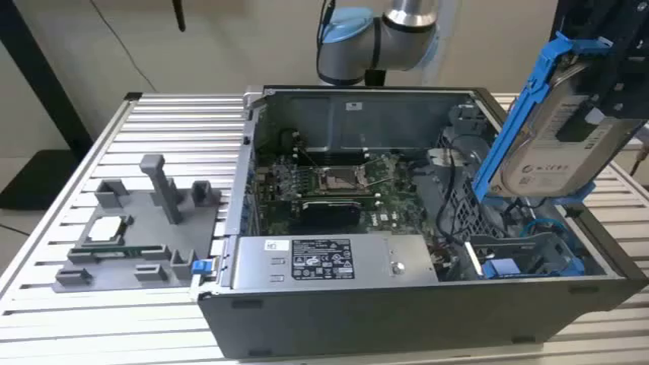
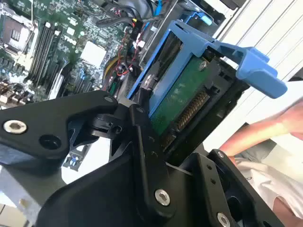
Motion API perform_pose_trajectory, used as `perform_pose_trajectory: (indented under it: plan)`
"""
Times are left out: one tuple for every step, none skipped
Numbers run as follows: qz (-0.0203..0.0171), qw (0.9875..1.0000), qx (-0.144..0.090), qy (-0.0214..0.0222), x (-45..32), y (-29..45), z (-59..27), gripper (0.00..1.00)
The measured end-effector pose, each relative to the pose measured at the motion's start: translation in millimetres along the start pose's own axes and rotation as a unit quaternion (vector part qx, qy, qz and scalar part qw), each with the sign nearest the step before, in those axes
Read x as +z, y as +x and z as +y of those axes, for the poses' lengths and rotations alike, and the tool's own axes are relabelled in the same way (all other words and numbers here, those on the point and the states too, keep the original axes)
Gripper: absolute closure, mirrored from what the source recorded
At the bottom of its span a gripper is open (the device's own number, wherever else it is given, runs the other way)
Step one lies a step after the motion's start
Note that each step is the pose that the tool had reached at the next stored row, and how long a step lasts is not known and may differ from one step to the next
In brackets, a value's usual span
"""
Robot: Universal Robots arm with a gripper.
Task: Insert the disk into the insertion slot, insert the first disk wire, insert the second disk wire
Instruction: 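Insert the disk into the insertion slot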
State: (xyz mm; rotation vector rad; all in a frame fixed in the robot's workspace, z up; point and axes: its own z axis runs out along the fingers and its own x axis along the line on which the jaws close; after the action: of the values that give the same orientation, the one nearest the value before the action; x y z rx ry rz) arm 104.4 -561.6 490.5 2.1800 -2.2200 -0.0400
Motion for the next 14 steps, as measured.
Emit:
perform_pose_trajectory:
  plan:
    - [0.0, 1.0, 0.0, 0.0, 0.0, 0.0, 0.0, 1.0]
    - [0.0, 1.0, 0.0, 0.0, 0.0, 0.0, 0.0, 1.0]
    - [0.0, 1.0, 0.0, 0.0, 0.0, 0.0, 0.0, 1.0]
    - [0.0, 1.0, 0.0, 0.0, 0.0, 0.0, 0.0, 1.0]
    - [0.0, 1.0, 0.0, 0.0, 0.0, 0.0, 0.0, 1.0]
    - [0.0, 1.0, 0.0, 0.0, 0.0, 0.0, 0.0, 1.0]
    - [0.0, 1.0, 0.0, 0.0, 0.0, 0.0, 0.0, 1.0]
    - [0.0, 1.0, 0.0, 0.0, 0.0, 0.0, 0.0, 1.0]
    - [0.0, 1.0, 0.0, 0.0, 0.2, 0.0, 0.0, 1.0]
    - [0.0, 1.0, 0.0, 0.0, 0.6, 0.0, 0.0, 1.0]
    - [-0.0001, 1.0, 0.0, 0.0, 1.2, 0.0, 0.0, 1.0]
    - [0.0, 1.0, 0.0, 0.0, 2.0, 0.0, -0.1, 1.0]
    - [-0.0001, 1.0, 0.0, 0.0, 2.9, 0.0, -0.1, 1.0]
    - [0.0, 1.0, 0.0, 0.0, 3.9, 0.0, -0.2, 1.0]
